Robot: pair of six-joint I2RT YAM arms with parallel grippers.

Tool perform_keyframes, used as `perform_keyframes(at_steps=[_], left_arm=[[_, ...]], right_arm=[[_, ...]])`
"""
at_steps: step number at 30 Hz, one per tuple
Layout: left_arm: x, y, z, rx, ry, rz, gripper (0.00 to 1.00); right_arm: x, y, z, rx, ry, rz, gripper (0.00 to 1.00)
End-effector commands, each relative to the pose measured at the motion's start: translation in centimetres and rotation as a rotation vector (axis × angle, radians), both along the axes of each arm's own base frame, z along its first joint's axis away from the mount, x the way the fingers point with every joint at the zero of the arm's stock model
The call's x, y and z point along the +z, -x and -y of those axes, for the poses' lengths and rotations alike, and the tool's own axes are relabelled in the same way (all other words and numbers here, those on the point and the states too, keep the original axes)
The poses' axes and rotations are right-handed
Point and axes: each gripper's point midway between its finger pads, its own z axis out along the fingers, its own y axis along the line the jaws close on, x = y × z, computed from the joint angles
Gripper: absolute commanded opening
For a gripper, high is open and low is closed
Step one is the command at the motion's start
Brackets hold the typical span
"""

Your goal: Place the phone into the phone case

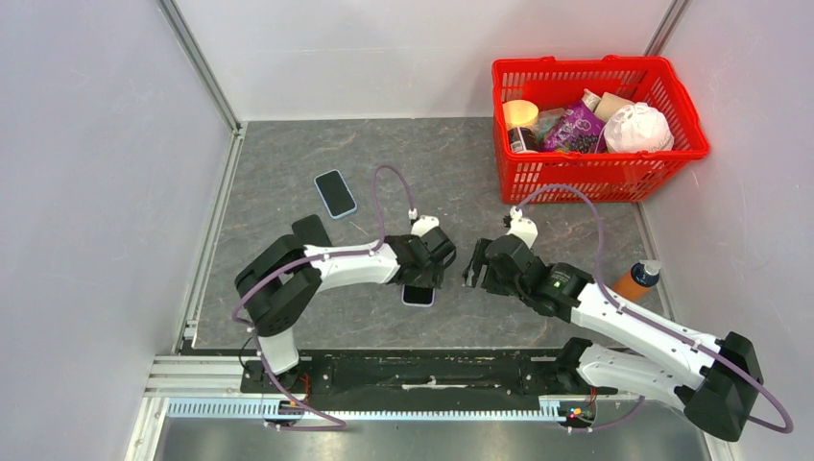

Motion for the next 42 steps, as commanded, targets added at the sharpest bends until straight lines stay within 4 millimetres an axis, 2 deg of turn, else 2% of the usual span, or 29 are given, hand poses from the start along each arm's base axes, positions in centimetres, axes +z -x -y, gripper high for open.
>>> perform_keyframes(at_steps=[1, 4, 7, 12, 16, 19, 24, 28, 33, 35, 39, 42], left_arm=[[0.2, -6.3, -1.4, 0.206, 0.025, 0.074, 0.44], [1.1, -9.9, -1.9, 0.273, 0.051, 0.097, 0.43], [1.8, -13.8, -3.2, 0.341, 0.053, 0.111, 0.43], [1.9, -19.5, -4.9, 0.409, 0.077, 0.104, 0.43], [1.6, -23.4, -6.7, 0.468, 0.084, 0.086, 0.43], [2.1, -25.8, -7.7, 0.489, 0.101, 0.095, 0.43], [2.1, -27.8, -9.9, 0.494, 0.059, 0.087, 0.43], [1.5, -28.2, -11.2, 0.481, 0.048, 0.066, 0.43], [1.0, -28.1, -11.7, 0.451, 0.021, 0.046, 0.47], [1.1, -28.0, -11.8, 0.437, 0.016, 0.042, 0.53], [1.6, -27.9, -12.1, 0.427, 0.007, 0.042, 0.76], [2.1, -27.9, -12.2, 0.422, 0.008, 0.049, 0.86]], right_arm=[[-0.4, 0.2, 0.8, -0.028, 0.011, -0.007, 0.82], [-0.7, 0.5, 0.7, -0.023, 0.004, -0.023, 0.82], [-0.9, 0.9, 0.7, -0.018, -0.005, -0.031, 0.82], [-1.2, 1.3, 0.7, -0.009, -0.017, -0.046, 0.82], [-1.1, 1.6, 0.3, 0.007, -0.033, -0.061, 0.82], [-1.1, 1.9, 0.3, 0.009, -0.038, -0.067, 0.81], [-1.2, 2.1, 0.7, 0.004, -0.036, -0.068, 0.81], [-1.4, 2.1, 0.5, 0.008, -0.033, -0.077, 0.81], [-1.5, 1.9, -0.1, 0.02, -0.033, -0.086, 0.82], [-1.6, 1.9, -0.2, 0.024, -0.036, -0.088, 0.82], [-1.6, 1.8, -0.3, 0.031, -0.032, -0.085, 0.83], [-1.5, 1.8, -0.4, 0.033, -0.033, -0.084, 0.84]])
